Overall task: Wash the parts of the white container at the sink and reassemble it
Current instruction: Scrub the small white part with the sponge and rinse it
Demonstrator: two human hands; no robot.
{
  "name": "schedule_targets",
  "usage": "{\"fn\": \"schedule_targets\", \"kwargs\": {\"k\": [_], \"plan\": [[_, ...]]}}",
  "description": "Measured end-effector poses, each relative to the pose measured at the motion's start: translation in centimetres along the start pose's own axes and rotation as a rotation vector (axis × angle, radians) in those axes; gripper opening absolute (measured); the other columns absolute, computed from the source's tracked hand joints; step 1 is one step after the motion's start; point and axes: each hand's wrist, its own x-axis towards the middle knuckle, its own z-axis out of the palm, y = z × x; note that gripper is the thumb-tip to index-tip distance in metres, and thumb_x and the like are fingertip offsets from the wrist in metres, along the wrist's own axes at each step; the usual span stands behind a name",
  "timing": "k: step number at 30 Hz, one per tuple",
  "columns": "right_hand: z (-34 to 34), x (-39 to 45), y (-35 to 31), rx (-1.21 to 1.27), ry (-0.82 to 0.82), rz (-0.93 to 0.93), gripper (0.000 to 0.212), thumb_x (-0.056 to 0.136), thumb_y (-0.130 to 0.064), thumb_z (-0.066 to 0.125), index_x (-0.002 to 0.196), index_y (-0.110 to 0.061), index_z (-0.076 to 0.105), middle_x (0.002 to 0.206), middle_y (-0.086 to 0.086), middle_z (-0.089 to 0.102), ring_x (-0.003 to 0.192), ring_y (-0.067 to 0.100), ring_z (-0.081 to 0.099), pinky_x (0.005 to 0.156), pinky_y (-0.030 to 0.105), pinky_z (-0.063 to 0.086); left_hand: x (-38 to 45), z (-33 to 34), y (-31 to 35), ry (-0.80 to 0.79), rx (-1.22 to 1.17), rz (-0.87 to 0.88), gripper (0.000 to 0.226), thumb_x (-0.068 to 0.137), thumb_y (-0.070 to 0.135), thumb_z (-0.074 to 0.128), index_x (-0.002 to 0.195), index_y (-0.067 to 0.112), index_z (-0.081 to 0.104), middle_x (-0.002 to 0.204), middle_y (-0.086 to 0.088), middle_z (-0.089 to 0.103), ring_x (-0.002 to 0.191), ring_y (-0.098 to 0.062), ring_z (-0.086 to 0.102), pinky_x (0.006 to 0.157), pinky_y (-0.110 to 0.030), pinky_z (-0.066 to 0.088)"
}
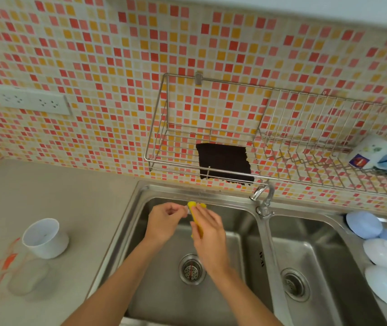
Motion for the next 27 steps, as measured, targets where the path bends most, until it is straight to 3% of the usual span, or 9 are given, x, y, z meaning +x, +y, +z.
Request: {"fn": "schedule_targets", "kwargs": {"k": [3,8,11,13,17,20,22,24,27], "plan": [[-0.5,1.6,1.5,0.002,-0.020,0.017,0.052,0.079,-0.009,0.073,0.127,-0.026,0.060,0.127,-0.015,0.060,0.117,0.008,0.048,0.101,0.021,0.039,0.1,0.7,-0.3,-0.029,-0.008,-0.004,0.007,0.083,0.018,0.072,0.077,0.017,0.075,0.073,0.002,0.075,0.075,-0.012,0.070,0.080,-0.027,0.054],[-1.1,3.6,3.9,-0.099,-0.140,-0.119,0.038,0.071,-0.008,0.076,0.103,-0.026,0.066,0.098,-0.013,0.070,0.090,0.017,0.058,0.076,0.035,0.052,0.6,1.5,-0.8,-0.038,0.028,-0.039,0.009,0.084,0.019,0.070,0.079,0.013,0.075,0.073,0.002,0.074,0.060,0.003,0.060,0.067,-0.017,0.043],[-1.5,4.4,5.1,-0.149,-0.299,-0.159,0.029,0.079,-0.014,0.070,0.105,-0.025,0.065,0.100,-0.010,0.069,0.096,0.017,0.056,0.081,0.034,0.047,0.8,1.6,-1.1,-0.062,0.293,0.095,0.004,0.082,0.023,0.071,0.086,0.020,0.072,0.077,0.008,0.072,0.067,0.000,0.061,0.067,-0.016,0.044],[-1.9,5.0,5.8,-0.134,-0.396,-0.160,0.026,0.084,-0.018,0.064,0.109,-0.025,0.063,0.104,-0.008,0.068,0.103,0.017,0.053,0.088,0.032,0.044,0.8,1.6,-1.3,-0.127,0.406,0.247,0.015,0.080,0.023,0.073,0.094,0.025,0.068,0.084,0.011,0.068,0.072,-0.001,0.059,0.068,-0.015,0.045],[-2.7,6.1,6.0,-0.109,-0.471,-0.154,0.029,0.086,-0.018,0.064,0.115,-0.020,0.063,0.108,0.000,0.067,0.108,0.019,0.052,0.091,0.029,0.042,1.1,1.6,-1.1,-0.199,0.574,0.464,0.017,0.080,0.014,0.072,0.097,0.020,0.072,0.085,0.009,0.068,0.077,-0.002,0.054,0.073,-0.024,0.046],[-3.1,6.7,5.7,-0.053,-0.407,-0.103,0.030,0.086,-0.018,0.066,0.115,-0.023,0.065,0.111,-0.004,0.067,0.105,0.017,0.053,0.090,0.028,0.042,1.0,1.6,-0.4,-0.090,0.467,0.420,0.014,0.082,0.016,0.074,0.095,0.021,0.074,0.078,0.015,0.068,0.072,-0.002,0.059,0.069,-0.015,0.046],[-3.2,6.5,5.7,0.047,-0.244,0.008,0.034,0.086,-0.017,0.066,0.118,-0.025,0.065,0.116,-0.009,0.066,0.108,0.012,0.054,0.097,0.028,0.042,1.0,1.8,0.0,-0.017,0.283,0.285,0.014,0.080,0.016,0.076,0.094,0.018,0.076,0.074,0.015,0.069,0.067,0.004,0.062,0.064,-0.006,0.043],[-2.9,5.4,4.6,0.127,-0.111,0.065,0.037,0.089,-0.013,0.060,0.124,-0.026,0.063,0.121,-0.014,0.063,0.114,0.005,0.052,0.103,0.021,0.037,1.2,2.0,0.1,-0.010,0.166,0.205,0.013,0.080,0.016,0.076,0.093,0.017,0.077,0.072,0.011,0.072,0.067,0.005,0.064,0.064,-0.007,0.045],[-1.7,3.7,3.1,0.089,-0.082,-0.063,0.043,0.090,-0.006,0.055,0.129,-0.022,0.060,0.126,-0.014,0.059,0.118,0.003,0.047,0.105,0.011,0.029,1.5,2.2,0.1,-0.086,0.076,0.158,0.011,0.083,0.019,0.073,0.092,0.018,0.077,0.082,0.008,0.076,0.080,-0.005,0.070,0.077,-0.020,0.054]]}}
